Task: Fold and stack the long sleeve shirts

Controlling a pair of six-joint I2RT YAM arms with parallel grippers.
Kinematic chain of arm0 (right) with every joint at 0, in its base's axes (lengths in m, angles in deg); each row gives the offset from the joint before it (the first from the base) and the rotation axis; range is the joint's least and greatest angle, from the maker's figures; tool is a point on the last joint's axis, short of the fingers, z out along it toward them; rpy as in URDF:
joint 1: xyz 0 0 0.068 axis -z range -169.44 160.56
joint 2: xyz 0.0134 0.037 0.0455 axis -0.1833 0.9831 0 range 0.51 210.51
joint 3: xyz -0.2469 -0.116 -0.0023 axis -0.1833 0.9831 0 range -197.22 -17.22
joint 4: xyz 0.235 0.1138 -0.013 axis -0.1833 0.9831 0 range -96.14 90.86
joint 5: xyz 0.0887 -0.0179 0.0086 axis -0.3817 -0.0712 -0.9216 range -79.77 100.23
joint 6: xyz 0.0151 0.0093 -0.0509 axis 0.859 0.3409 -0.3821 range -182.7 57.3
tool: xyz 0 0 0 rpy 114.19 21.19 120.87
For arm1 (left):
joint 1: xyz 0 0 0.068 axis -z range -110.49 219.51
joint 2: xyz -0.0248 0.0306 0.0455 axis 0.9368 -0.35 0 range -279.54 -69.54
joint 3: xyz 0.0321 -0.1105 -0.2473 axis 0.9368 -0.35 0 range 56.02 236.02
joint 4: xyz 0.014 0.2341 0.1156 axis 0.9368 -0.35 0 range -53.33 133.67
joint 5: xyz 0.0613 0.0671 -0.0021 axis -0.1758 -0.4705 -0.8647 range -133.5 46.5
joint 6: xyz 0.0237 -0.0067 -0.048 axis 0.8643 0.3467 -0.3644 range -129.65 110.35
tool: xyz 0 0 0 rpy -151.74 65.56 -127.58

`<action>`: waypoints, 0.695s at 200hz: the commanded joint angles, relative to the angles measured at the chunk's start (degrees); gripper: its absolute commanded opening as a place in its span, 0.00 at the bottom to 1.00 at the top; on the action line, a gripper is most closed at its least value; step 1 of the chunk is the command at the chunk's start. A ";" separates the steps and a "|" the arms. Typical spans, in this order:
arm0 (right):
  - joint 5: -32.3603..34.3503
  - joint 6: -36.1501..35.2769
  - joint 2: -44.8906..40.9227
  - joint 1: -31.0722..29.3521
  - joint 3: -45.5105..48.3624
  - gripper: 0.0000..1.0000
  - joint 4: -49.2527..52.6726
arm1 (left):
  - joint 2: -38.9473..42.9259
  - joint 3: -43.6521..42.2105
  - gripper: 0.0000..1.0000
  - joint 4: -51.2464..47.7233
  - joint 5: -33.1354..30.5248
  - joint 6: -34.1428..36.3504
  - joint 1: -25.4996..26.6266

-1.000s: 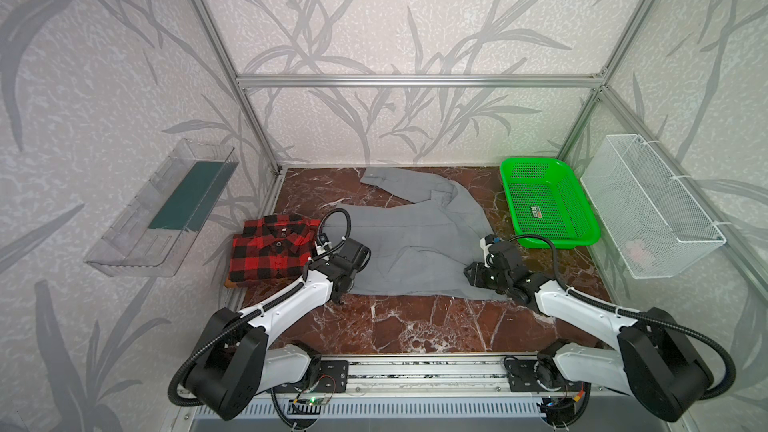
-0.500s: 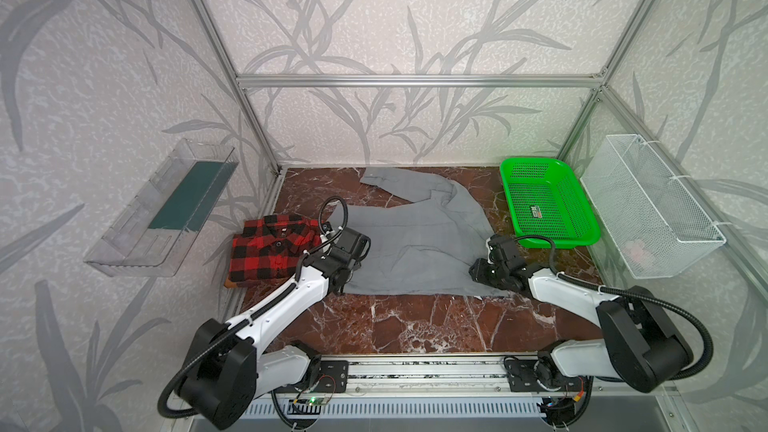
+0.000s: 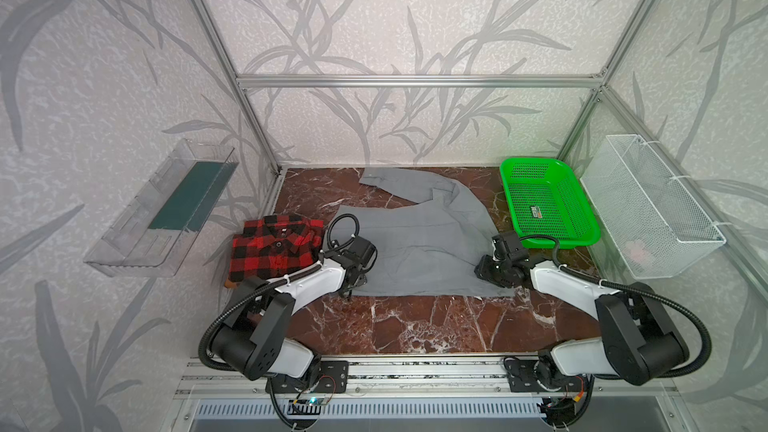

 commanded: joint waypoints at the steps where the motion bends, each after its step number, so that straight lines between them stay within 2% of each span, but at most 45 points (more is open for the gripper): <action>1: 3.12 1.29 -2.28 -0.07 1.98 0.46 17.99 | 0.69 -4.28 0.71 -5.35 4.83 -6.56 -0.10; 17: 6.07 1.97 -6.77 -0.11 3.21 0.47 22.11 | 2.17 -7.07 0.71 -5.59 8.03 -9.06 0.60; 32: 3.97 2.25 -10.46 -0.07 5.77 0.47 23.21 | 4.97 -9.09 0.70 -7.22 8.83 -10.74 1.28; 58: 2.66 1.99 -16.51 -0.15 8.24 0.46 26.26 | 14.11 -12.16 0.70 -12.59 7.68 -15.10 4.47; 84: 3.29 1.22 -23.09 -0.42 7.65 0.46 29.29 | 24.10 -13.64 0.71 -14.54 7.24 -14.88 5.16; 111: 3.78 -1.41 -27.75 -0.42 0.62 0.48 33.82 | 29.51 -7.29 0.76 -17.80 2.73 -10.90 5.03; 126: 2.27 -3.77 -27.94 -0.43 -4.41 0.52 31.15 | 27.81 -1.48 0.79 -17.83 -0.56 -6.67 4.99; 139: 2.68 -8.02 -24.87 -0.40 -10.35 0.60 29.05 | 23.83 4.59 0.84 -17.53 -2.92 -1.66 4.07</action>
